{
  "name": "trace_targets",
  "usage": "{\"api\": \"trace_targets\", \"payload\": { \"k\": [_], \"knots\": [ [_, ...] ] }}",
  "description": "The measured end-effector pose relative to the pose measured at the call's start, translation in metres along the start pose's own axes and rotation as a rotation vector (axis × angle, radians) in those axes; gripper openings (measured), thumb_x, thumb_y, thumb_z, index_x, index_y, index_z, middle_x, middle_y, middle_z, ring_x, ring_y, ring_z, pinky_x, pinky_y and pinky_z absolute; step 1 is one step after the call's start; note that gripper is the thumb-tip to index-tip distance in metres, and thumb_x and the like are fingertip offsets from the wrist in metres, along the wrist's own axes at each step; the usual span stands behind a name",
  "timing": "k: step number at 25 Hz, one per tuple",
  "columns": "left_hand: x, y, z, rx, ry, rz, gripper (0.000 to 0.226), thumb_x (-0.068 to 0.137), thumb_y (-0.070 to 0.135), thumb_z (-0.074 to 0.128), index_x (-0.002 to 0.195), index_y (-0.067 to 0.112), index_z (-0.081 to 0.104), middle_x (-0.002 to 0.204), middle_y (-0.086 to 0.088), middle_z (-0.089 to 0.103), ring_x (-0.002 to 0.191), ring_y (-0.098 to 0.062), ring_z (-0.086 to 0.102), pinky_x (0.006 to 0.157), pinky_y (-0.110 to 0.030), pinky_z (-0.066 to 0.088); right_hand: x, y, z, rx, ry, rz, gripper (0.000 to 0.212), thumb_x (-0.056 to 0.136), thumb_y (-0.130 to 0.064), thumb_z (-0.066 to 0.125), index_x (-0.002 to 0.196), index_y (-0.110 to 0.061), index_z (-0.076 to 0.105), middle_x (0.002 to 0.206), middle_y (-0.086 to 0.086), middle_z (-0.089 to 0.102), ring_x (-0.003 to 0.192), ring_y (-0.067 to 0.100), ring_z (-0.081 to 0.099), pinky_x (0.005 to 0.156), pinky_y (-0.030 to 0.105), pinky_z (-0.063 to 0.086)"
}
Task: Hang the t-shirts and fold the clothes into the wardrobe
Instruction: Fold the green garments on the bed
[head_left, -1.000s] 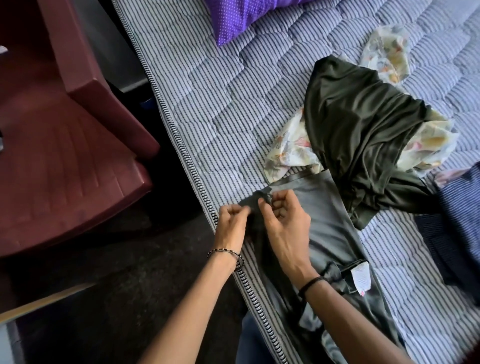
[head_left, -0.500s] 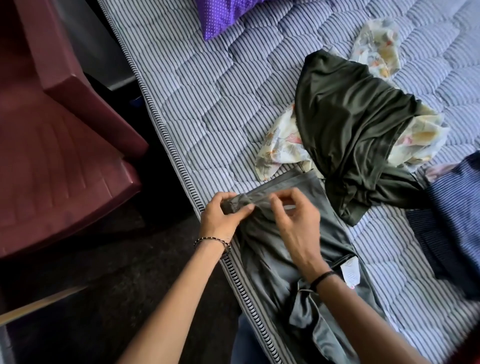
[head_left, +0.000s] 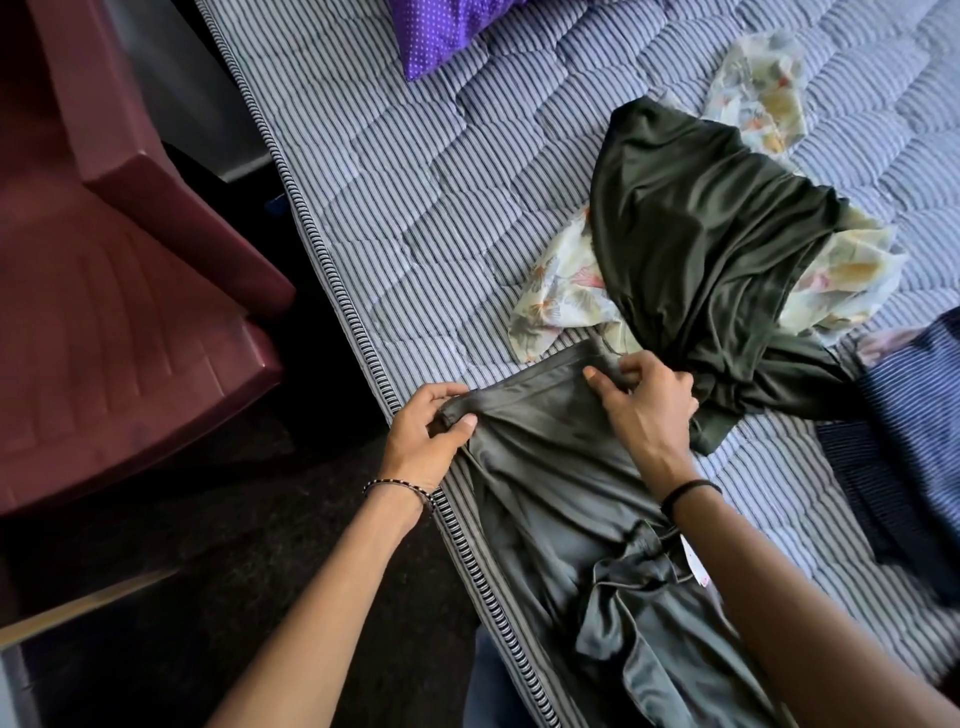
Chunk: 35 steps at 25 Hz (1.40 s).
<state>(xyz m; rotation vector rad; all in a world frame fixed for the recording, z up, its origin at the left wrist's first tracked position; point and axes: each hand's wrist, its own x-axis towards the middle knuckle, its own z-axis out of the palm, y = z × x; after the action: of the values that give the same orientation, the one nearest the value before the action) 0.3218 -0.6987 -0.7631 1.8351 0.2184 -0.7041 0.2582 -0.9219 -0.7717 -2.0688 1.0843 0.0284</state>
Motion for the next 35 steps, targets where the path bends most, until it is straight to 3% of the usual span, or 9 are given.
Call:
{"api": "trace_targets", "payload": {
  "k": [5, 9, 13, 18, 21, 24, 28, 30, 35],
  "knots": [
    [0.0, 0.01, -0.008, -0.026, 0.013, 0.034, 0.025, 0.087, -0.001, 0.069, 0.095, 0.023, 0.064, 0.094, 0.007, 0.073, 0.08, -0.008, 0.065, 0.067, -0.021, 0.055, 0.019, 0.001, -0.015, 0.103, 0.168, -0.187, 0.019, 0.091, -0.033, 0.075, 0.091, -0.016, 0.066, 0.066, -0.005, 0.054, 0.063, 0.018, 0.052, 0.066, 0.038, 0.047],
    [0.011, 0.01, -0.002, 0.157, 0.141, 0.105, 0.025, 0.084, 0.007, 0.075, 0.087, 0.028, 0.061, 0.088, 0.005, 0.07, 0.068, -0.01, 0.06, 0.07, -0.032, 0.055, 0.027, -0.002, -0.018, 0.118, 0.1, -0.277, 0.009, 0.095, -0.018, 0.069, 0.104, -0.015, 0.068, 0.087, 0.001, 0.067, 0.068, 0.01, 0.065, 0.071, 0.024, 0.054],
    [0.012, 0.009, 0.007, 0.26, 0.216, 0.084, 0.026, 0.08, 0.023, 0.08, 0.094, 0.029, 0.059, 0.096, 0.004, 0.067, 0.084, -0.019, 0.066, 0.079, -0.038, 0.057, 0.021, 0.003, -0.026, 0.086, 0.093, -0.301, 0.019, 0.092, -0.013, 0.072, 0.109, -0.012, 0.064, 0.113, 0.001, 0.061, 0.069, -0.005, 0.06, 0.072, 0.003, 0.041],
    [-0.015, 0.017, 0.017, 0.732, 0.397, 0.234, 0.045, 0.08, 0.032, 0.076, 0.117, 0.018, 0.053, 0.123, -0.003, 0.055, 0.115, -0.025, 0.054, 0.091, -0.043, 0.046, -0.008, 0.021, -0.035, 0.11, 0.074, -0.245, 0.018, 0.09, -0.015, 0.075, 0.106, -0.011, 0.066, 0.106, 0.002, 0.067, 0.067, -0.004, 0.058, 0.066, 0.003, 0.041],
    [-0.042, 0.017, 0.027, 0.988, 0.496, 0.334, 0.043, 0.075, 0.025, 0.073, 0.114, 0.019, 0.056, 0.12, -0.004, 0.057, 0.118, -0.027, 0.05, 0.09, -0.045, 0.04, -0.033, 0.033, -0.043, 0.172, 0.055, -0.197, 0.016, 0.091, -0.014, 0.075, 0.104, -0.015, 0.066, 0.1, -0.003, 0.069, 0.068, -0.002, 0.057, 0.065, 0.005, 0.042],
    [-0.079, 0.003, 0.041, 0.993, 0.336, 0.675, 0.032, 0.071, 0.014, 0.07, 0.102, 0.022, 0.064, 0.112, 0.002, 0.064, 0.115, -0.022, 0.055, 0.09, -0.039, 0.039, -0.063, 0.056, -0.056, 0.183, 0.063, -0.173, 0.015, 0.09, -0.017, 0.075, 0.101, -0.019, 0.066, 0.095, -0.009, 0.071, 0.071, 0.003, 0.059, 0.067, 0.009, 0.044],
    [-0.134, -0.037, 0.073, 0.953, -0.226, 1.067, 0.025, 0.086, 0.018, 0.063, 0.109, 0.019, 0.072, 0.127, 0.001, 0.066, 0.125, -0.017, 0.057, 0.099, -0.037, 0.045, -0.101, 0.09, -0.073, 0.191, 0.013, -0.128, 0.009, 0.088, -0.017, 0.078, 0.092, -0.016, 0.07, 0.086, -0.013, 0.072, 0.07, 0.006, 0.061, 0.07, 0.024, 0.049],
    [-0.159, -0.06, 0.083, 1.025, -0.342, 0.933, 0.038, 0.092, 0.036, 0.054, 0.125, 0.02, 0.063, 0.139, -0.001, 0.057, 0.127, -0.018, 0.055, 0.097, -0.037, 0.05, -0.121, 0.109, -0.08, 0.126, -0.006, -0.158, 0.011, 0.086, -0.019, 0.081, 0.087, -0.017, 0.07, 0.084, -0.012, 0.07, 0.072, 0.009, 0.062, 0.068, 0.023, 0.046],
    [-0.177, -0.058, 0.094, 0.852, -0.104, 0.285, 0.075, 0.08, 0.061, 0.067, 0.131, 0.012, 0.045, 0.126, -0.009, 0.055, 0.117, -0.027, 0.055, 0.091, -0.038, 0.048, -0.157, 0.17, -0.093, -0.002, 0.101, -0.076, 0.027, 0.084, -0.039, 0.082, 0.1, -0.024, 0.067, 0.1, -0.005, 0.062, 0.098, 0.021, 0.056, 0.086, 0.036, 0.045]
  ]
}}
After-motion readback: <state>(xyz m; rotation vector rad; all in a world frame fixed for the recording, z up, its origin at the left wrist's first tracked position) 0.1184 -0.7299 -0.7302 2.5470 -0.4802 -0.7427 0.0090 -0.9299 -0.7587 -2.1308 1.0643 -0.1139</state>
